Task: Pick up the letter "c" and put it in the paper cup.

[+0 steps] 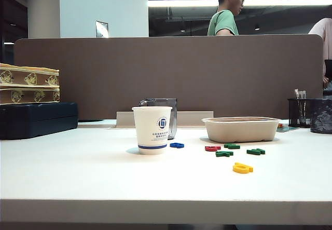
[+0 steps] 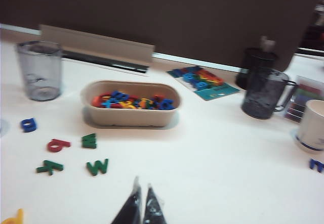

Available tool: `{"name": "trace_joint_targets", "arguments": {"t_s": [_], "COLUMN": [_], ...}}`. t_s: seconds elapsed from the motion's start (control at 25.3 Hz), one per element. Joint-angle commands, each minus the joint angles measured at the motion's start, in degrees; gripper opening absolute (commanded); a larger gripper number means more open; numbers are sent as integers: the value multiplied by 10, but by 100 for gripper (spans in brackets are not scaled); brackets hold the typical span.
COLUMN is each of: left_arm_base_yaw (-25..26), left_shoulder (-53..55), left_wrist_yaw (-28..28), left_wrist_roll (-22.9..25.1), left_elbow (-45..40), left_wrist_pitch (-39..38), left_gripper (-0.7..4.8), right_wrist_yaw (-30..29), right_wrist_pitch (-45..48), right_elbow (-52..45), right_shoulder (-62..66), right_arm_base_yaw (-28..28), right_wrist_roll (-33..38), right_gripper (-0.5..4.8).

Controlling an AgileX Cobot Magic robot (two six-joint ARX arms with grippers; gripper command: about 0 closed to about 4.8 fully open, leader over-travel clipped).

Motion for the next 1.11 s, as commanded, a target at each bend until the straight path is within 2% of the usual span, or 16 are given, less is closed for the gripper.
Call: {"name": "trace_joint_targets", "arguments": {"t_s": [0.04,0.28,0.55,0.75,1.11], "left_arm_base_yaw": [1,1,1,1,1], "left_shoulder": [0,0,0,0,0], "left_wrist_yaw": [-2,-32,-9,-6,-5], "left_wrist_roll": [0,1,-4,-4,-3], "left_elbow": [-12,-40,-72,-77,-78], "left_wrist_pitch": [6,54,91,90,86], "left_gripper": [-6,-6,-6,-6,-6], "right_wrist_yaw": [7,71,71,51,50], "right_wrist_pitch": [10,13,26,32,40], "right_elbow": [-3,-33,-49,-57,-87], "right_shoulder": [0,0,0,0,0], "right_arm_base_yaw": [0,1,1,1,1], "right_wrist_roll": [4,17,17,17,17], "right_gripper": [13,13,13,13,12]}}
